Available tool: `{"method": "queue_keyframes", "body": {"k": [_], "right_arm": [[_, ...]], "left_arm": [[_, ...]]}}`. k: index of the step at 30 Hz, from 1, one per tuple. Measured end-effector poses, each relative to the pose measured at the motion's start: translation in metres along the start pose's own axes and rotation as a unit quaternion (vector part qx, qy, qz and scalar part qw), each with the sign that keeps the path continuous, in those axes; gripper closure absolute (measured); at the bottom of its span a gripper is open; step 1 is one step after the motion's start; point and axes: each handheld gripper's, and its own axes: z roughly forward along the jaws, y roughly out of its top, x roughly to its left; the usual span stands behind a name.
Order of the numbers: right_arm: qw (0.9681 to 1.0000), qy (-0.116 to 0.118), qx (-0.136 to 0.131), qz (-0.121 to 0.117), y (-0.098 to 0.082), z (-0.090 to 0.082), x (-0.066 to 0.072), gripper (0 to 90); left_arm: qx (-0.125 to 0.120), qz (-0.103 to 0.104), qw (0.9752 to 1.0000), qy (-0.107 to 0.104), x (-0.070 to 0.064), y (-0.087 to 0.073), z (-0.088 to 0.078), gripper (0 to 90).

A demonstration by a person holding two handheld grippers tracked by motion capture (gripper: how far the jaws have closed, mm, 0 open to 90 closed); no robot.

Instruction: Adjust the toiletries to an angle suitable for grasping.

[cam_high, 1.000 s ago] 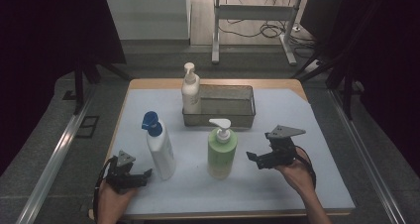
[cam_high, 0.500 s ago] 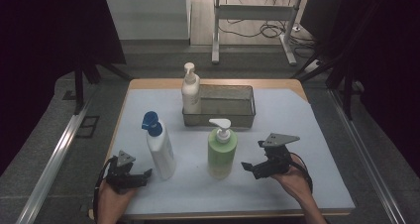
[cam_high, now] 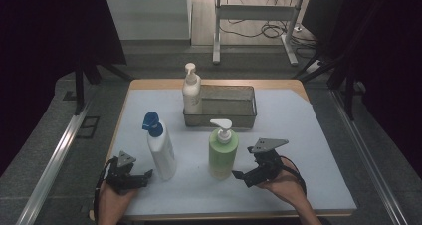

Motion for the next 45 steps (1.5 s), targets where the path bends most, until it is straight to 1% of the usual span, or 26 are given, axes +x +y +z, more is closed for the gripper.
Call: {"method": "queue_keyframes", "body": {"k": [1,2,4,5,7,8,17,23,30,33,37,42,43,45], "right_arm": [[1.0000,0.002,-0.006,-0.006,0.003,0.001,0.003,0.0],[0.9999,0.001,-0.007,-0.008,0.004,0.001,0.004,0.0],[0.9999,0.002,-0.007,-0.011,0.006,0.001,0.005,0.0],[0.9998,0.001,-0.012,-0.014,0.010,0.001,0.008,0.0],[0.9998,0.002,-0.014,-0.015,0.012,0.001,0.010,0.0],[0.9995,0.003,-0.023,-0.019,0.016,0.001,0.012,0.0],[0.9990,0.012,-0.037,-0.024,0.030,0.006,0.019,0.0],[0.9988,0.004,-0.040,-0.028,0.042,0.014,0.021,0.0],[0.9984,-0.004,-0.042,-0.036,0.051,0.023,0.022,0.6],[0.9983,-0.007,-0.043,-0.038,0.053,0.025,0.023,1.4],[0.9979,-0.009,-0.052,-0.036,0.057,0.027,0.023,5.0],[0.9977,-0.010,-0.054,-0.040,0.060,0.028,0.025,9.3],[0.9976,-0.015,-0.053,-0.043,0.060,0.028,0.025,11.0],[0.9977,-0.014,-0.051,-0.043,0.060,0.027,0.025,11.2]], "left_arm": [[0.000,0.000,1.0000,0.000,0.000,0.000,0.000,12.9],[0.000,0.000,1.0000,0.000,0.000,0.000,0.000,12.9],[0.000,0.000,1.0000,0.000,0.000,0.000,0.000,12.8],[0.000,0.000,1.0000,0.000,0.000,0.000,0.000,12.8],[0.000,0.000,1.0000,0.000,0.000,0.000,0.000,12.8],[0.000,0.000,1.0000,0.000,0.000,0.000,0.000,12.8],[0.000,0.000,1.0000,0.000,0.000,0.000,0.000,12.9],[0.001,0.000,1.0000,0.000,0.000,0.000,0.000,12.8],[0.001,0.000,1.0000,0.000,0.000,0.000,0.000,12.8],[0.001,0.000,1.0000,0.000,0.000,0.000,0.000,12.8],[0.000,0.000,1.0000,0.000,0.000,0.000,0.000,12.8],[0.000,0.000,1.0000,0.000,0.000,0.000,0.000,12.8],[0.000,0.000,1.0000,0.000,0.000,0.000,0.000,12.8],[0.001,0.000,1.0000,0.000,0.000,0.000,0.000,12.8]]}}
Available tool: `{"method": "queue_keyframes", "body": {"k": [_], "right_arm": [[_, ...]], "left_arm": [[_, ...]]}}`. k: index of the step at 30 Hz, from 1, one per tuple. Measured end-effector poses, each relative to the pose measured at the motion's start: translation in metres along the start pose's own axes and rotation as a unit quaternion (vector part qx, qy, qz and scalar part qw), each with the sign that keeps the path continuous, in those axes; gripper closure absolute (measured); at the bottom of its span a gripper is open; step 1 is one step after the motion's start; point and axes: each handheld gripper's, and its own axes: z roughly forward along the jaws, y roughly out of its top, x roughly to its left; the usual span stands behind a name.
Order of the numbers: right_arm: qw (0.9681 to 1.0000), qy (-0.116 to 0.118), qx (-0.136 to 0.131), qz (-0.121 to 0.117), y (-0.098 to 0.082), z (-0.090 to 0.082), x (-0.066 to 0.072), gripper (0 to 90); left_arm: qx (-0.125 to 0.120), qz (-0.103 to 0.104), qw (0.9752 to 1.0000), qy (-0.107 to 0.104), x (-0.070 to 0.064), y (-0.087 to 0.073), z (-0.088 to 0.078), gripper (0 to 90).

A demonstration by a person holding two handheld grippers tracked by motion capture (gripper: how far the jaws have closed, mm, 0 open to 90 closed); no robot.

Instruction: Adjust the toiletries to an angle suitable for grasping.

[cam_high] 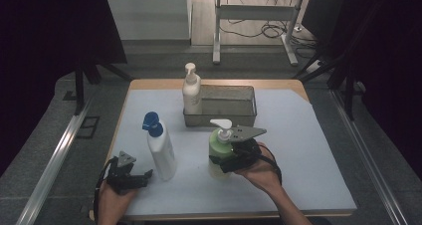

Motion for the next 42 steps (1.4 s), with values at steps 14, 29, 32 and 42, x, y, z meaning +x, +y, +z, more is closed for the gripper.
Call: {"method": "queue_keyframes", "body": {"k": [14,29,32,42], "right_arm": [[0.9996,-0.001,0.029,0.002,0.008,-0.002,0.001,12.1],[0.9995,-0.016,0.025,0.014,0.023,-0.012,-0.015,12.0],[0.9995,-0.020,0.020,0.017,0.028,-0.013,-0.018,12.0],[0.9995,-0.028,0.013,0.011,0.047,-0.014,-0.023,12.1]], "left_arm": [[0.000,-0.001,1.0000,0.000,0.000,0.000,0.000,12.8],[0.002,0.000,1.0000,-0.001,0.000,0.000,0.000,12.8],[0.001,-0.001,1.0000,-0.001,0.000,0.000,0.000,12.8],[0.000,-0.001,1.0000,0.000,0.000,0.000,0.000,12.8]]}}
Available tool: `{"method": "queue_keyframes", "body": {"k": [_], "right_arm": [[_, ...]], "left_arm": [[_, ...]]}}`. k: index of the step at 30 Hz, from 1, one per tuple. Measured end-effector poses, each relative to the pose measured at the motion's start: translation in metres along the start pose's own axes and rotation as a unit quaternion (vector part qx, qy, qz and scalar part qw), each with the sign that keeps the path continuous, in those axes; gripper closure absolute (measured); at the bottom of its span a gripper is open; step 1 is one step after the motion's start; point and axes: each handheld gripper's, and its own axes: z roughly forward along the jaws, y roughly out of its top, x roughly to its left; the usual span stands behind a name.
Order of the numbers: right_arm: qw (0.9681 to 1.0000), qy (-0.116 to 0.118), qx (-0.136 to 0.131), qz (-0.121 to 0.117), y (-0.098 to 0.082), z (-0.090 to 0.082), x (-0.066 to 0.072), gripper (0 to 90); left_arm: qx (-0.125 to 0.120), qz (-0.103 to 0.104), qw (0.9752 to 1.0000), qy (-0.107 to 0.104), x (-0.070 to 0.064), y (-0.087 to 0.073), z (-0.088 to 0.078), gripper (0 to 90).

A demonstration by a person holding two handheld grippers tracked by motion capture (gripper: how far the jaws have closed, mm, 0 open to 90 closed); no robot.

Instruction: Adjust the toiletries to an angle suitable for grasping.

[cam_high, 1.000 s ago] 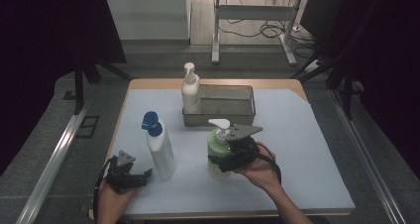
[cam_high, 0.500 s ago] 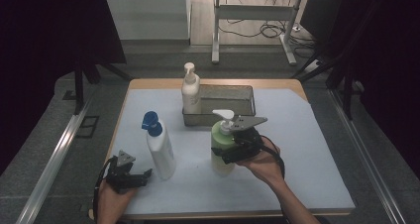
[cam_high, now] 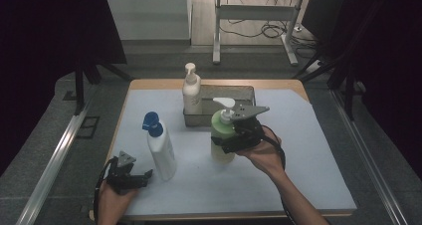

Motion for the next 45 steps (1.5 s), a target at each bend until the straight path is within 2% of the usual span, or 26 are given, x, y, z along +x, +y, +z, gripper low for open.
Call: {"method": "queue_keyframes", "body": {"k": [15,22,28,33,45], "right_arm": [[0.9998,-0.013,-0.011,0.000,0.029,0.001,-0.013,12.1],[0.9994,-0.031,-0.011,-0.004,0.042,0.004,-0.019,12.1],[0.9991,-0.035,-0.023,0.005,0.052,0.005,-0.026,12.1],[0.9986,-0.047,-0.026,0.001,0.061,0.010,-0.031,12.1],[0.9965,-0.075,-0.032,0.020,0.074,0.020,-0.046,12.1]], "left_arm": [[0.000,0.000,1.0000,0.000,0.000,0.000,0.000,12.8],[0.000,0.000,1.0000,0.000,0.000,0.000,0.000,12.8],[0.000,0.000,1.0000,0.000,0.000,0.000,0.000,12.8],[0.000,0.000,1.0000,0.000,0.000,0.000,0.000,12.8],[0.000,0.000,1.0000,0.000,0.000,0.000,0.000,12.8]]}}
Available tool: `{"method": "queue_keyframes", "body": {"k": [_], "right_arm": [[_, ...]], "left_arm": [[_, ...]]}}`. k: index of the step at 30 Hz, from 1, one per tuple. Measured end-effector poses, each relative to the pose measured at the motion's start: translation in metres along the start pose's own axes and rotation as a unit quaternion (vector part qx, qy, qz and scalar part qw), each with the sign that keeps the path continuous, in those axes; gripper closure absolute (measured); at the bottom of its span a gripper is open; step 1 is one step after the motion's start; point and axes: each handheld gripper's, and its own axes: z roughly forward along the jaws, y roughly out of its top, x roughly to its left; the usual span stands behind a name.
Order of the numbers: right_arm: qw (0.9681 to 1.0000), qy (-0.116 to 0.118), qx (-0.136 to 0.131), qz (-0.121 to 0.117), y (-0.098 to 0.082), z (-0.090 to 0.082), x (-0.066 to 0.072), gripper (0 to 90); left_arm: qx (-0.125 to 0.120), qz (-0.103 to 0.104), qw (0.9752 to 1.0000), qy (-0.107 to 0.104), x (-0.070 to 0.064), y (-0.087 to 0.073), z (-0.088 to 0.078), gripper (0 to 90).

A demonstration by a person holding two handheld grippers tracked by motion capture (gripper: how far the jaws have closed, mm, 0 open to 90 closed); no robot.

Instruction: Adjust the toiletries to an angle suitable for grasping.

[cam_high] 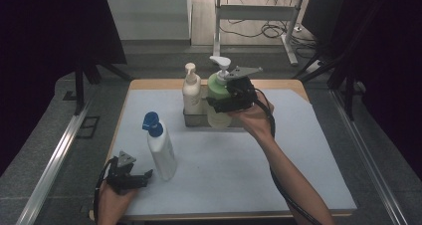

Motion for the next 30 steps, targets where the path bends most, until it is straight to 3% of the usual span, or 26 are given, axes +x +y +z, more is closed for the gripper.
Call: {"method": "queue_keyframes", "body": {"k": [18,30], "right_arm": [[0.9998,-0.019,-0.002,0.010,0.018,0.026,-0.014,12.2],[0.9992,-0.033,-0.003,0.020,0.020,0.046,-0.024,12.2]], "left_arm": [[0.000,0.000,1.0000,0.000,0.000,0.000,0.000,12.8],[-0.001,0.001,1.0000,0.000,0.000,0.000,0.000,12.8]]}}
